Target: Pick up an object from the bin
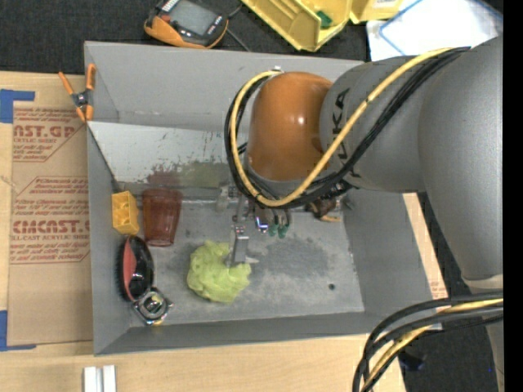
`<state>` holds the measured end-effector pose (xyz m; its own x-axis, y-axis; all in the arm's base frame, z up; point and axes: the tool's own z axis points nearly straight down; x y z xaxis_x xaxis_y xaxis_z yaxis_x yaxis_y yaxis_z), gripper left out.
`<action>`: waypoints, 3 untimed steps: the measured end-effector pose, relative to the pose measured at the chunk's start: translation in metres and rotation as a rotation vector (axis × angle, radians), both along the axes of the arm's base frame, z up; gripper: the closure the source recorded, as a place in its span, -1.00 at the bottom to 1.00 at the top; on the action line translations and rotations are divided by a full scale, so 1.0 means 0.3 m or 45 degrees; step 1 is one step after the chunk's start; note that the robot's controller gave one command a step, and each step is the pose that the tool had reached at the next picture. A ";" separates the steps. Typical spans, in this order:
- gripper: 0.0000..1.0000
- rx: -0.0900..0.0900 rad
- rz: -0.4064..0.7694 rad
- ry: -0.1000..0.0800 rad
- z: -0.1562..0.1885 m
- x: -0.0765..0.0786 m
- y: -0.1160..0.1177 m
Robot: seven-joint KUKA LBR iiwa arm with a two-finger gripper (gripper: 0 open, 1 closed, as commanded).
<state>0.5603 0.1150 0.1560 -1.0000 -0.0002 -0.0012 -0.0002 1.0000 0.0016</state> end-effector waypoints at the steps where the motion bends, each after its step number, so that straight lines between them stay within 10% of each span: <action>1: -1.00 0.000 0.000 0.000 0.000 0.000 0.000; 2: -1.00 -0.001 0.188 0.003 -0.219 -0.053 0.017; 3: 1.00 0.002 0.133 -0.016 -0.229 -0.098 0.020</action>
Offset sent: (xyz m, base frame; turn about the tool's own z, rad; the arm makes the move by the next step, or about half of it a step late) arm -0.0154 0.0047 -0.0647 -0.1462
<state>0.5310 0.1209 0.0872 -0.9944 -0.1044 -0.0141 -0.1044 0.9945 0.0028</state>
